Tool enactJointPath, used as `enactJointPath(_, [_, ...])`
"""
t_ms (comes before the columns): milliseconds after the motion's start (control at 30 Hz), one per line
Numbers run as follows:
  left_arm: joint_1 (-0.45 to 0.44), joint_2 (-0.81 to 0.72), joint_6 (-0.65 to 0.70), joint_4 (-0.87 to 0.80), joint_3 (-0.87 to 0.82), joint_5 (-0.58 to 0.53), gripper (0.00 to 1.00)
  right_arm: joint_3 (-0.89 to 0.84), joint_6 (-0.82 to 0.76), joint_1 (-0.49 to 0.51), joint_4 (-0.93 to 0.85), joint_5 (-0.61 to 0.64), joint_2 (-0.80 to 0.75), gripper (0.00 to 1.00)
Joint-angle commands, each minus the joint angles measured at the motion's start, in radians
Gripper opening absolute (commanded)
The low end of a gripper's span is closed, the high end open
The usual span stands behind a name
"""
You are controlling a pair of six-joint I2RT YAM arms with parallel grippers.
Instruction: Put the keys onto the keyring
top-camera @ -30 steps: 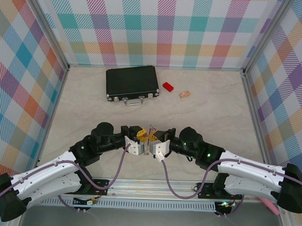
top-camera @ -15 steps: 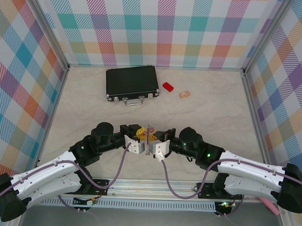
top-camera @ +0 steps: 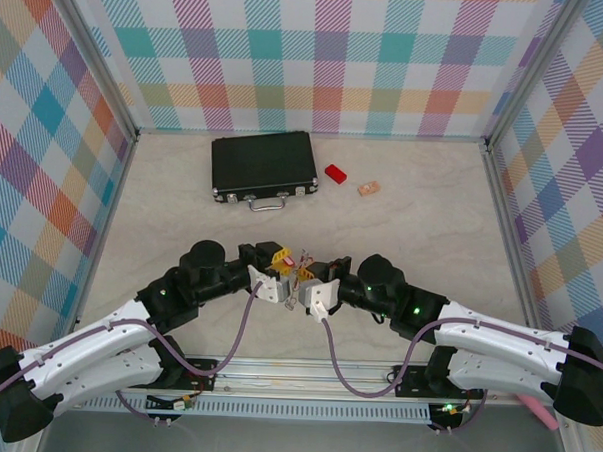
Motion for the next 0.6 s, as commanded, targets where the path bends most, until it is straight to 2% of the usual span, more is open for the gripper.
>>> enactJointPath(0, [-0.009, 0.009, 0.016, -0.004, 0.051, 0.049, 0.29, -0.008, 0.042, 0.009, 0.048, -0.006, 0.01, 0.0])
enactJointPath(300, [-0.01, 0.038, -0.01, -0.027, 0.097, 0.126, 0.28, -0.036, 0.118, 0.01, 0.152, 0.001, 0.045, 0.0])
enactJointPath(567, [-0.01, 0.047, -0.062, -0.025, 0.123, 0.07, 0.3, -0.089, 0.25, 0.008, 0.348, -0.004, 0.095, 0.0])
